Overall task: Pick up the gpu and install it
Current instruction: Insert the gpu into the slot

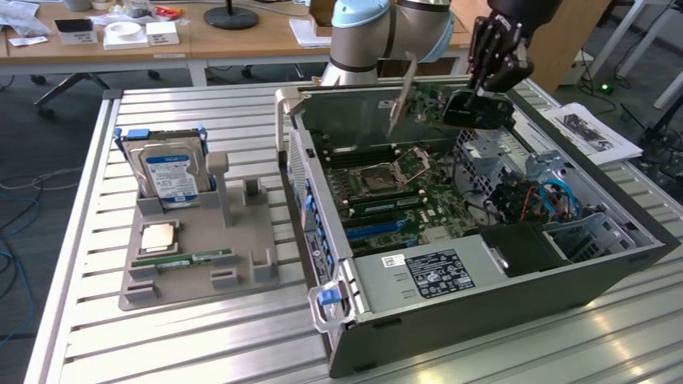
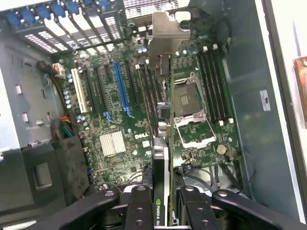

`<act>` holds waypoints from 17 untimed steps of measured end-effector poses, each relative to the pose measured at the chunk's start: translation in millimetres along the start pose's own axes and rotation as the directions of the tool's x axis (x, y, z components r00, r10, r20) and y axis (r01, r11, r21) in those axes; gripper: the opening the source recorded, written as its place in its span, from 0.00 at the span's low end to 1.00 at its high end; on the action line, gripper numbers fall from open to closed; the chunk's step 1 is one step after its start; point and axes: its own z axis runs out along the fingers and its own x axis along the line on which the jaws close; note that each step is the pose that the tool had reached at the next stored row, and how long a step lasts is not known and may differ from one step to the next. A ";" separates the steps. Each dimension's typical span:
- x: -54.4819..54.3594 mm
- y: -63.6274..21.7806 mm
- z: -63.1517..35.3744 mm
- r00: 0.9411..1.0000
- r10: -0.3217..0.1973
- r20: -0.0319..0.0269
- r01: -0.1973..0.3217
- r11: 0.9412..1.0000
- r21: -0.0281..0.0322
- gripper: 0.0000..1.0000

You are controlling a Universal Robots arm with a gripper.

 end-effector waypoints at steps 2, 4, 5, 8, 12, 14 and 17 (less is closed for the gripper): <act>0.0 0.0 0.1 1.000 -0.023 -0.001 0.023 1.000 -0.001 0.27; 0.0 0.0 0.2 0.999 -0.034 -0.002 0.034 0.999 -0.001 0.27; 0.0 0.0 0.2 0.999 -0.034 -0.002 0.034 0.999 -0.001 0.27; 0.0 0.0 0.2 0.999 -0.035 -0.002 0.035 0.999 -0.001 0.27; 0.0 -0.1 0.9 0.999 -0.051 -0.002 0.051 0.999 -0.001 0.27; 0.0 -0.1 1.5 0.998 -0.069 -0.003 0.069 0.998 -0.001 0.27; 0.0 -0.2 2.5 0.995 -0.100 -0.004 0.100 0.995 0.001 0.27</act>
